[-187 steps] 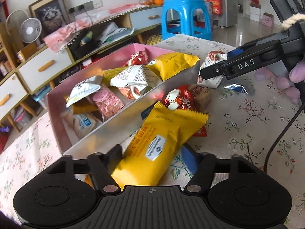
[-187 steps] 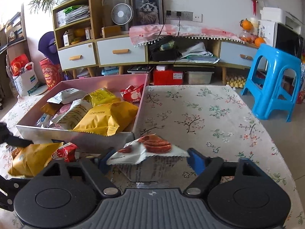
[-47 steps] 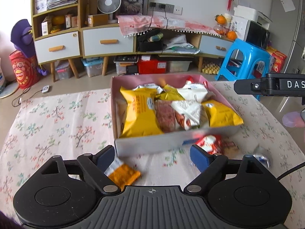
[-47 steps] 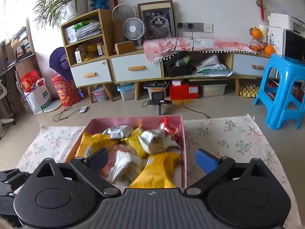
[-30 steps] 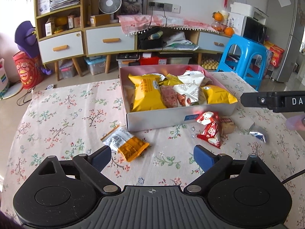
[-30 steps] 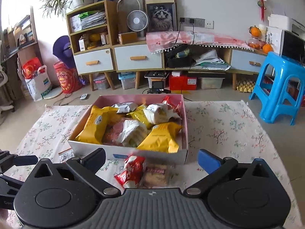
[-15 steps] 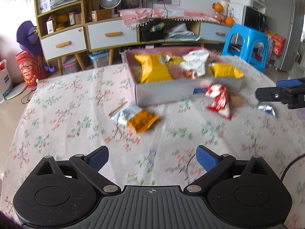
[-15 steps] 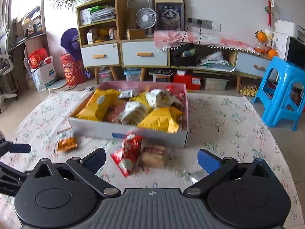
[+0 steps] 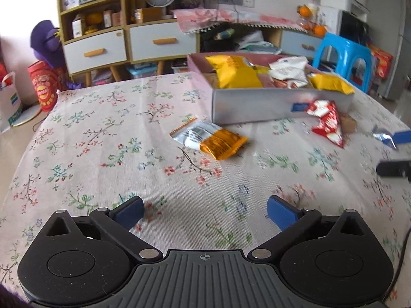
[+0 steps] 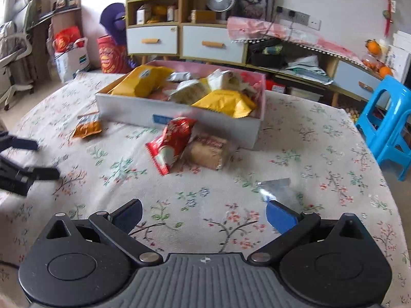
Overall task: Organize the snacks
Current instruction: 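Withdraw both open tools from the box toward the remaining snacks, then grasp orange-white pack with left tool while right tool grasps red pack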
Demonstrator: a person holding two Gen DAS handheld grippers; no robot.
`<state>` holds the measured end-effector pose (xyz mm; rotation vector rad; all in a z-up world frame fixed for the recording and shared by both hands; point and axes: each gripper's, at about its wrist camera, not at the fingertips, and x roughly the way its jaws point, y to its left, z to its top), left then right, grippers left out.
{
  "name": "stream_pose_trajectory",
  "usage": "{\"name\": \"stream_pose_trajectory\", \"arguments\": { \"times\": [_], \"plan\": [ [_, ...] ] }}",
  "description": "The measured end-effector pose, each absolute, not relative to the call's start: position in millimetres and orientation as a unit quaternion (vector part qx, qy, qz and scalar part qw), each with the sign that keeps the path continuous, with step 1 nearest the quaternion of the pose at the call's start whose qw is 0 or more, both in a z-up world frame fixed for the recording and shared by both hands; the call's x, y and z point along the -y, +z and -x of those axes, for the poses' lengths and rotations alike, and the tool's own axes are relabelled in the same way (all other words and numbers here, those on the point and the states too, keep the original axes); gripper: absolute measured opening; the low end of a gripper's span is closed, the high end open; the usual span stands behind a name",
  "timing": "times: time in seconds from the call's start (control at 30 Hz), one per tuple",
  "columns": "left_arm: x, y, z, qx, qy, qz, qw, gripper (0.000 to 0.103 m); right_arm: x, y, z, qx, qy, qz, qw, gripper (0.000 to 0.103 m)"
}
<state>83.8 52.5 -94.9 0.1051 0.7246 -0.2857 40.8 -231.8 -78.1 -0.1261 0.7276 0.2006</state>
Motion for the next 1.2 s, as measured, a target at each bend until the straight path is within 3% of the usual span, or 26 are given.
{"name": "stream_pose_trajectory", "arguments": {
  "times": [0.43, 0.7, 0.77, 0.87, 0.9, 0.97, 1.07, 1.13, 1.2],
  "plan": [
    [-32, -94, -117, -0.34, -0.07, -0.001, 0.938, 0.103, 208, -71, -76, -0.309, 0.104, 0.058, 0.944, 0.093],
    [-24, -93, -135, -0.331, -0.058, 0.011, 0.942, 0.101, 197, -68, -96, -0.299, 0.099, 0.047, 0.948, 0.079],
    [-22, -94, -137, -0.327, -0.059, 0.004, 0.943, 0.099, 195, -69, -101, -0.302, 0.098, 0.042, 0.947, 0.067],
    [-21, -96, -139, -0.325, -0.054, -0.002, 0.944, 0.092, 194, -70, -104, -0.305, 0.1, 0.04, 0.946, 0.053],
    [-21, -96, -138, -0.323, -0.052, -0.007, 0.945, 0.086, 194, -70, -104, -0.305, 0.1, 0.041, 0.946, 0.05],
    [-20, -95, -138, -0.322, -0.048, -0.018, 0.945, 0.076, 193, -70, -104, -0.306, 0.099, 0.043, 0.946, 0.034],
    [-23, -92, -137, -0.324, -0.049, -0.021, 0.944, 0.059, 194, -69, -103, -0.307, 0.101, 0.044, 0.945, 0.022],
    [-26, -90, -136, -0.327, -0.052, -0.02, 0.943, 0.045, 194, -68, -103, -0.309, 0.106, 0.045, 0.944, 0.021],
    [-29, -88, -134, -0.332, -0.058, -0.02, 0.941, 0.044, 195, -67, -102, -0.312, 0.111, 0.044, 0.943, 0.021]
  ]
}}
